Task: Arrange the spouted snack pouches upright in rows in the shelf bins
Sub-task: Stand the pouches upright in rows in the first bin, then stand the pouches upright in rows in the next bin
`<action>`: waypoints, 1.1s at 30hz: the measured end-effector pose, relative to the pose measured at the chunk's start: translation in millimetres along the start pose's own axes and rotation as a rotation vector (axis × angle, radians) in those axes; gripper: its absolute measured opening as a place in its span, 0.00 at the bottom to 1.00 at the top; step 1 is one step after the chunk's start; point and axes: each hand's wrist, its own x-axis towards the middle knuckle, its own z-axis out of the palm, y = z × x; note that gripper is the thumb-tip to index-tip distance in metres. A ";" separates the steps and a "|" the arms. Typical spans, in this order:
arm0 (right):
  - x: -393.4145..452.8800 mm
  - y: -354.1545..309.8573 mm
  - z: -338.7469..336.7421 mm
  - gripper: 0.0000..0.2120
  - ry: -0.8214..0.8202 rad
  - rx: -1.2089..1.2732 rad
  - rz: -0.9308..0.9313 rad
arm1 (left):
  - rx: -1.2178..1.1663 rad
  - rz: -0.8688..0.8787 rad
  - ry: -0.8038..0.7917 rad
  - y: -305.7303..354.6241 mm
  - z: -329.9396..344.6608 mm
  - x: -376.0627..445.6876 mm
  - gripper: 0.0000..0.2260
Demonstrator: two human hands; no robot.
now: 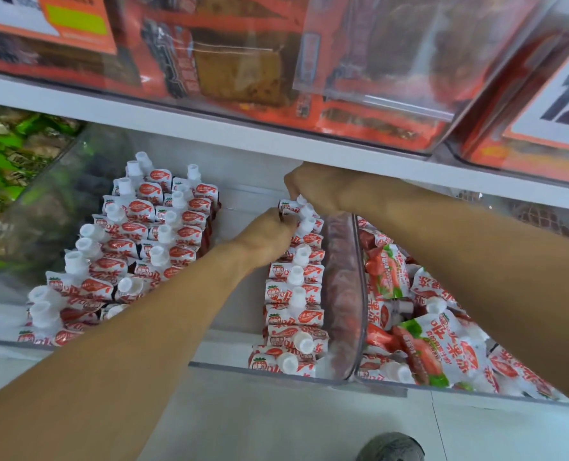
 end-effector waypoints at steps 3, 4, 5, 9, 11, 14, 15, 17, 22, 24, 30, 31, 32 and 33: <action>-4.6 -5.8 -2.2 0.22 -0.063 -0.121 -0.003 | 0.013 -0.004 -0.075 4.3 -3.2 -4.4 0.17; -9.2 -7.1 -3.8 0.21 -0.050 -0.139 0.000 | 0.001 -0.009 -0.089 4.8 -5.9 -6.0 0.17; -16.2 -8.8 -3.5 0.19 0.000 -0.138 0.004 | -0.014 -0.010 -0.085 4.6 -8.3 -6.6 0.15; -63.8 -13.2 5.7 0.14 0.297 0.048 0.083 | 0.009 0.014 -0.002 0.6 -10.0 -2.4 0.18; -90.6 -15.2 17.3 0.14 0.536 0.099 0.132 | -0.010 -0.002 -0.035 -0.5 -8.8 2.6 0.20; -118.8 -19.7 36.8 0.13 0.742 0.396 0.174 | 0.024 -0.041 -0.093 -1.6 -10.9 6.3 0.24; -122.5 -21.0 42.2 0.12 0.773 0.508 0.190 | 0.054 -0.057 -0.111 -2.9 -11.3 7.4 0.26; -123.5 -23.1 48.5 0.09 0.825 0.645 0.222 | 0.017 -0.073 -0.146 -1.2 -11.4 4.4 0.27; -137.2 -17.9 47.3 0.12 0.792 0.699 0.161 | 0.112 -0.128 0.002 18.4 -24.8 -32.2 0.27; -151.0 -16.3 52.7 0.14 0.793 0.772 0.168 | 0.300 -0.268 -0.032 22.1 -29.9 -61.0 0.29; -183.1 -24.9 70.9 0.10 0.854 0.932 0.147 | 0.386 -0.315 -0.261 15.1 -14.9 -121.3 0.29; -186.6 -26.4 72.8 0.10 0.851 0.958 0.140 | 0.368 -0.309 -0.229 13.5 -12.5 -122.8 0.32; -189.0 -27.7 74.9 0.10 0.849 0.983 0.136 | 0.354 -0.308 -0.201 10.4 -10.6 -122.6 0.33; -190.9 -28.8 76.7 0.10 0.848 1.000 0.131 | 0.348 -0.303 -0.178 7.6 -9.2 -122.3 0.32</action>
